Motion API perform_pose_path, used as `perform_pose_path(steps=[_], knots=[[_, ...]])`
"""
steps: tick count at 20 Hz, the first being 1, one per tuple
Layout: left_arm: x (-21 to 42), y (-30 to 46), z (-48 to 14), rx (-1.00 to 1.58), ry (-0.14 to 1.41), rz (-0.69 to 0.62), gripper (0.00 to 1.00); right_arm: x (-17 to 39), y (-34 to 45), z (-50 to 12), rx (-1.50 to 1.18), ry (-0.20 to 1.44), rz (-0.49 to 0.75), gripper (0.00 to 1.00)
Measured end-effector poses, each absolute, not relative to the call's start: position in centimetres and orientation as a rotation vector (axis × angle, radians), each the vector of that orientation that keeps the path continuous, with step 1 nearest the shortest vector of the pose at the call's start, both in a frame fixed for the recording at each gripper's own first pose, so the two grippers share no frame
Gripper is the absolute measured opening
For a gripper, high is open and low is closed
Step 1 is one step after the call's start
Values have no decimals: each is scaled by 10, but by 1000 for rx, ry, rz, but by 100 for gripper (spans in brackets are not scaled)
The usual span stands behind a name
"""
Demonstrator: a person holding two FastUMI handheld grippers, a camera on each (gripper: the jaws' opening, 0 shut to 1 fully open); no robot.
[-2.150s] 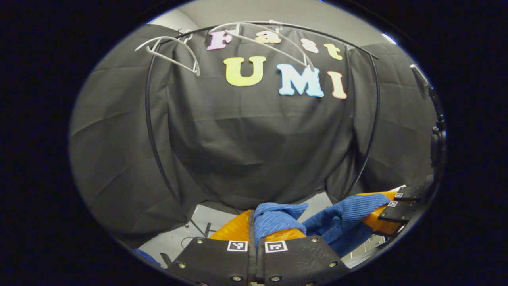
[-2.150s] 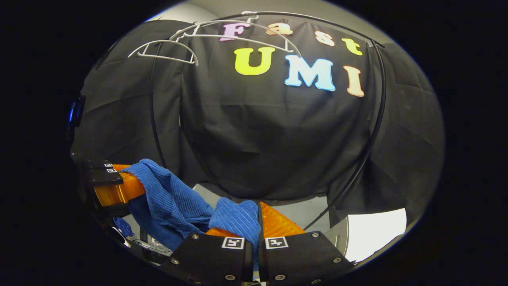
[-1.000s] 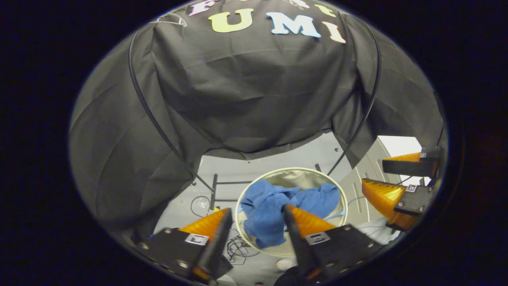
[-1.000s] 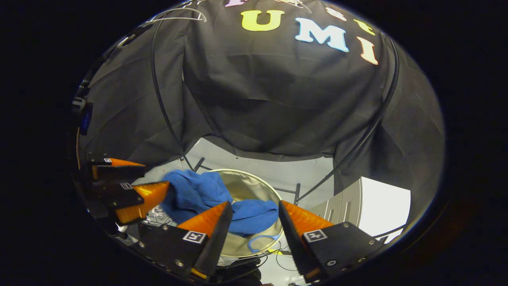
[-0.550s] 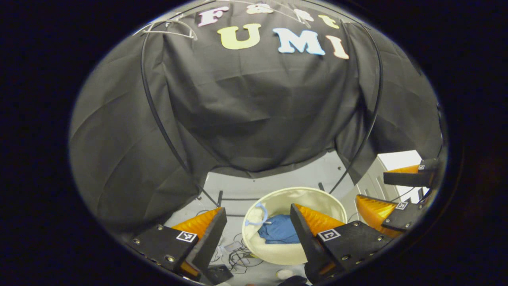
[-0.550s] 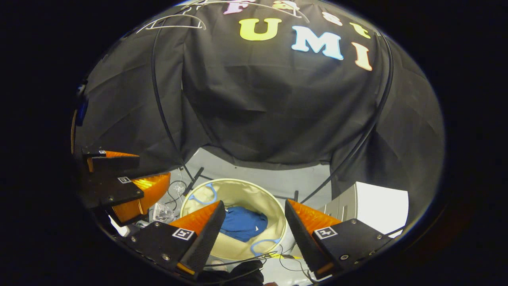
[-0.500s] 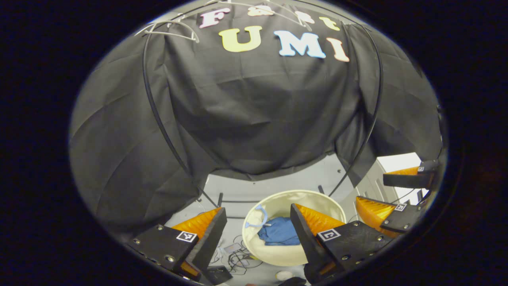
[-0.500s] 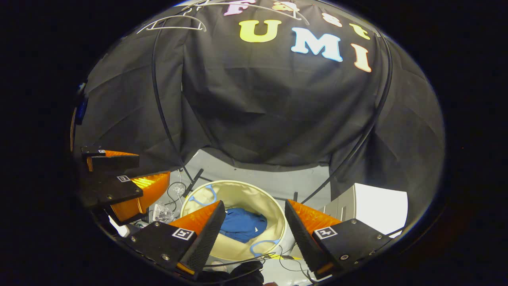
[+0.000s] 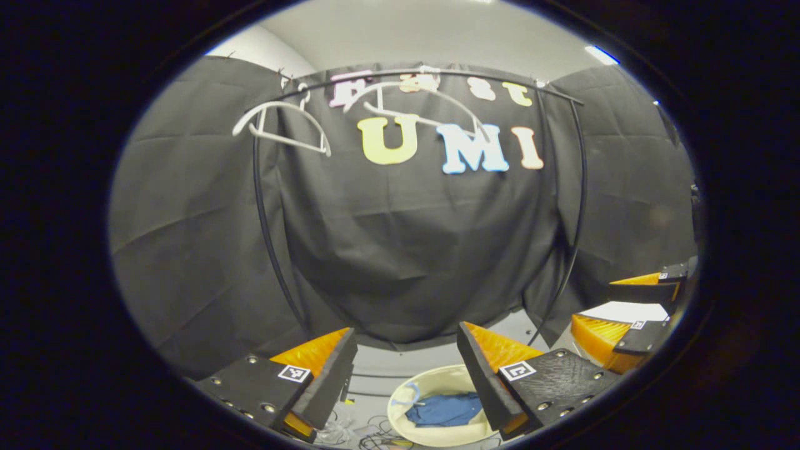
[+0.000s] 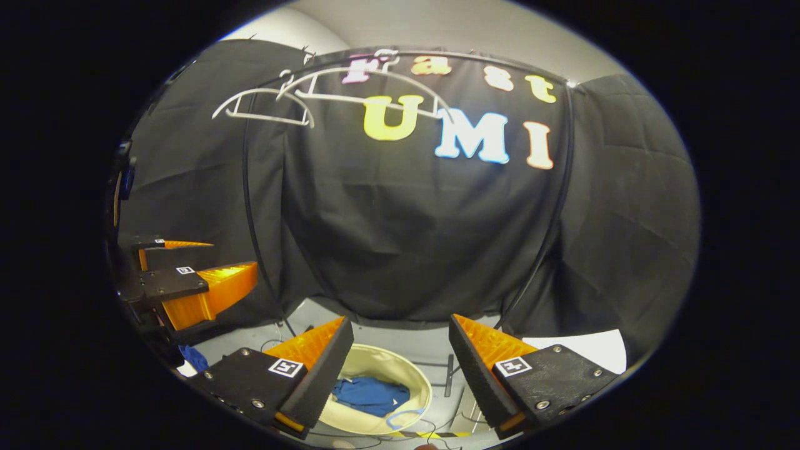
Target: Grasp the clothes on the hanger with both hands and then place them into the laundry hamper below.
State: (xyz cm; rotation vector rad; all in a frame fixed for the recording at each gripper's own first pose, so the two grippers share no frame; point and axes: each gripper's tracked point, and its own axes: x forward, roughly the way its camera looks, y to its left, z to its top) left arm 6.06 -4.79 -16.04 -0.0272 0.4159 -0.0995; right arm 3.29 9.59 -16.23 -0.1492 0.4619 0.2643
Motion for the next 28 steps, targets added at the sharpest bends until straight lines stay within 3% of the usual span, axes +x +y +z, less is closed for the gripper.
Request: perform_pose_path(steps=[7,9,10,13,21,28], knots=[[33,-58,-51,-66,251,-81,99,12,40,-69,-108,260,204,96],[23,-58,-21,-50,200,-84,93,4,25,-51,-102,215,199,95],[16,-59,-10,-39,177,-77,99,-1,19,-46,-102,203,202,95],[2,-62,16,-33,117,-74,99,-15,2,-29,-106,167,201,95],[-51,-27,24,13,81,8,99,-37,-31,-1,-86,73,139,96],[-56,-3,44,-21,47,77,99,-34,-41,9,-58,52,117,95]])
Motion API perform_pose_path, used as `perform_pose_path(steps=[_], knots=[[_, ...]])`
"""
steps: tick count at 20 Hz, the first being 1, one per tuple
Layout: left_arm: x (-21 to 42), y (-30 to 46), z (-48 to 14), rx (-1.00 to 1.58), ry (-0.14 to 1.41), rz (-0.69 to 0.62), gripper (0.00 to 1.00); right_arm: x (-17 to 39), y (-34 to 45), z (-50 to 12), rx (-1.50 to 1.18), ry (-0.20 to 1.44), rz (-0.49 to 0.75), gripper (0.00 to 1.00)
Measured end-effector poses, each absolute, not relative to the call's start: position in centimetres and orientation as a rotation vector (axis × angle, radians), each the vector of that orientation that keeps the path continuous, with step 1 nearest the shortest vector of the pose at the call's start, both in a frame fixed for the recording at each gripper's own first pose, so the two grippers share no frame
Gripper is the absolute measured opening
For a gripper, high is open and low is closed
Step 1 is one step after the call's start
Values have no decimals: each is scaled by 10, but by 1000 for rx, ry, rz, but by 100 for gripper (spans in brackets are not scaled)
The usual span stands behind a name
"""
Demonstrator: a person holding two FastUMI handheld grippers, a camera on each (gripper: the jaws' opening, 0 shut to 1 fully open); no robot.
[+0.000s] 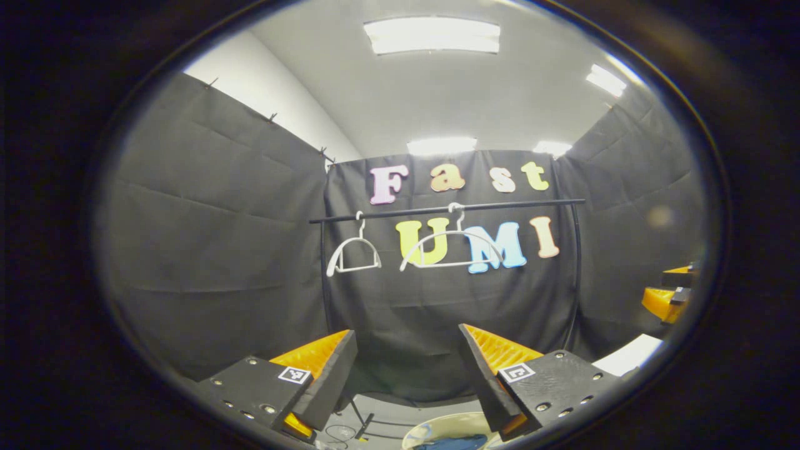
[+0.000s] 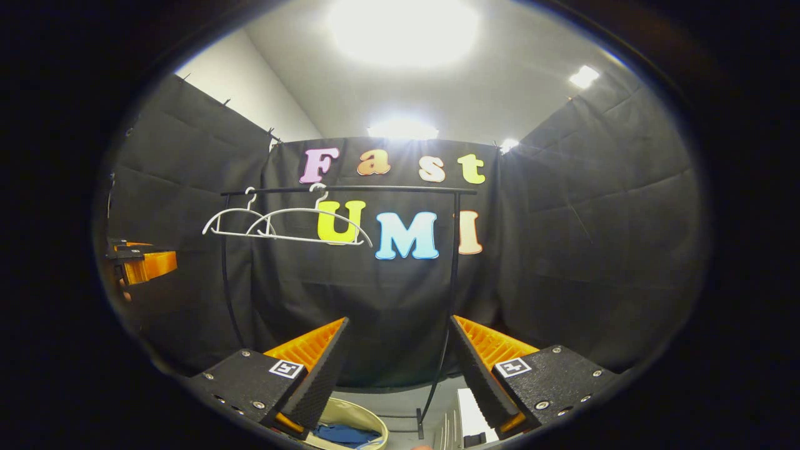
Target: Grasp the clothes on the hanger with both hands and then place them into the laundry hamper below.
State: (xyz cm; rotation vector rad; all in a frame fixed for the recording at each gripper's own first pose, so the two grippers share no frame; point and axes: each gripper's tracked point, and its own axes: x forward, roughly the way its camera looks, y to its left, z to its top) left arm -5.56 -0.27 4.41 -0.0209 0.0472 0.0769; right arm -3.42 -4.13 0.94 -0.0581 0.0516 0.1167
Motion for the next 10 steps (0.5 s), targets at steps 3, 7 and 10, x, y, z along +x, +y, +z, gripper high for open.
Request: perform_pose_path(steps=[3,7,10], knots=[[-54,-1,46,-22,37,90,99,-32,-40,13,-66,46,125,96],[-54,1,48,-9,32,99,99,-29,-41,16,-64,38,127,94],[-57,-1,49,-12,36,94,99,-29,-40,15,-54,42,134,95]])
